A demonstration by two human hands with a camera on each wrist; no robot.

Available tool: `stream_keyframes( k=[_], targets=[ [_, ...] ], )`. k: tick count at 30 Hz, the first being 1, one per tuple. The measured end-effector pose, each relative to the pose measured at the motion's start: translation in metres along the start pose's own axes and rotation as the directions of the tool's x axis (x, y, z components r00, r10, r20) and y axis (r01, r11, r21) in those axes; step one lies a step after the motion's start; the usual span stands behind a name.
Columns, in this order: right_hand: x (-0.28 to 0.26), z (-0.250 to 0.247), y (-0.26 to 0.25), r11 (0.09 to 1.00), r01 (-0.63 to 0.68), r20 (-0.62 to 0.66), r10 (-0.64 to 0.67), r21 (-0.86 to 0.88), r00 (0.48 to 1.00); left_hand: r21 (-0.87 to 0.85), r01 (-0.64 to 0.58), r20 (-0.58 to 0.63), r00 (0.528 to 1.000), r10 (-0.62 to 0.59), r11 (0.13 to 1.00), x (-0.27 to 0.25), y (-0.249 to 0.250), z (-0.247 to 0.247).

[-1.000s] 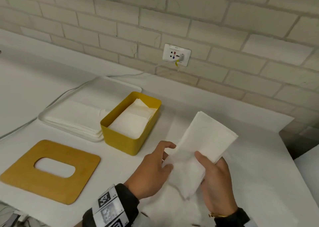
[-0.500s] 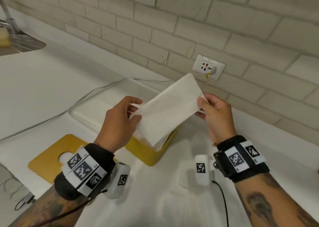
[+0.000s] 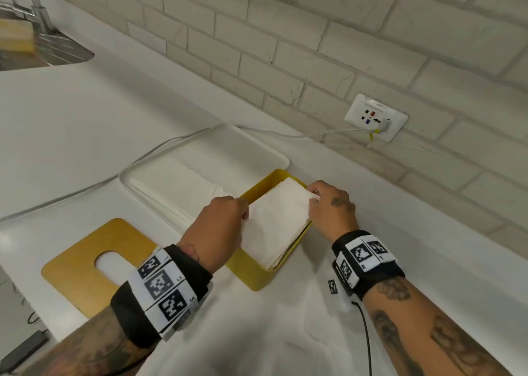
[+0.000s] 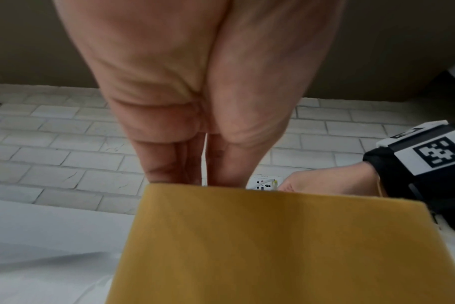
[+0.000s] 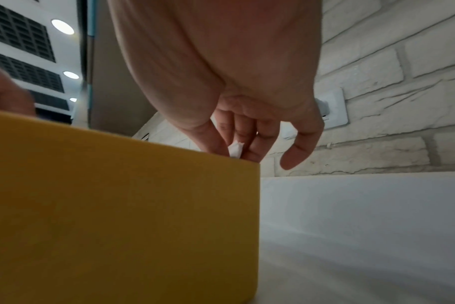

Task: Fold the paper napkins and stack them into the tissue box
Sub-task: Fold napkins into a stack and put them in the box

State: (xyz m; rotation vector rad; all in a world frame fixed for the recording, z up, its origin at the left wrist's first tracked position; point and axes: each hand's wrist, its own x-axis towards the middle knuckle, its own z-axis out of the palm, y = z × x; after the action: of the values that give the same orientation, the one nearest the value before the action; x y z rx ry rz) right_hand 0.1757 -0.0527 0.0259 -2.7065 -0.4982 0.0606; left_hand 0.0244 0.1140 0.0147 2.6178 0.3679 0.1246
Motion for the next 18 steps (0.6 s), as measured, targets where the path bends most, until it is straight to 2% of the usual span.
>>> stream_keyframes(
  k=[3,8,10,12,14,15,16,18],
  targets=[
    [0.0,0.007,-0.003,0.989,0.016,-0.021,-0.02,-0.148,1.0,0.07,-0.005,0.067,0.998,0.001,0.998,0.003,0.006,-0.004],
    [0.002,0.012,-0.008,0.964,0.038,-0.032,-0.048,-0.263,0.998,0.135,-0.02,0.127,0.992,0.002,0.991,0.002,0.012,-0.008],
    [-0.003,0.008,-0.013,0.958,0.121,-0.089,-0.149,-0.261,0.985,0.153,-0.048,0.13,0.991,0.028,0.987,0.0,0.014,-0.01],
    [-0.014,0.001,-0.018,0.941,0.316,-0.097,-0.328,-0.125,0.94,0.19,-0.157,0.073,0.987,0.145,0.969,-0.003,0.016,-0.011],
    [-0.03,-0.004,-0.024,0.877,0.481,0.071,-0.478,-0.017,0.875,0.222,-0.32,0.044,0.947,0.319,0.921,-0.007,0.023,-0.015],
    [-0.038,-0.005,-0.027,0.855,0.517,0.183,-0.504,-0.032,0.844,0.253,-0.396,0.076,0.918,0.39,0.883,-0.008,0.027,-0.015],
    [-0.045,-0.004,-0.028,0.842,0.533,0.272,-0.495,-0.085,0.825,0.247,-0.423,0.156,0.905,0.395,0.872,-0.009,0.031,-0.012],
    [-0.052,-0.001,-0.029,0.83,0.53,0.355,-0.448,-0.175,0.82,0.248,-0.4,0.371,0.881,0.295,0.882,-0.009,0.036,-0.005]
  ],
)
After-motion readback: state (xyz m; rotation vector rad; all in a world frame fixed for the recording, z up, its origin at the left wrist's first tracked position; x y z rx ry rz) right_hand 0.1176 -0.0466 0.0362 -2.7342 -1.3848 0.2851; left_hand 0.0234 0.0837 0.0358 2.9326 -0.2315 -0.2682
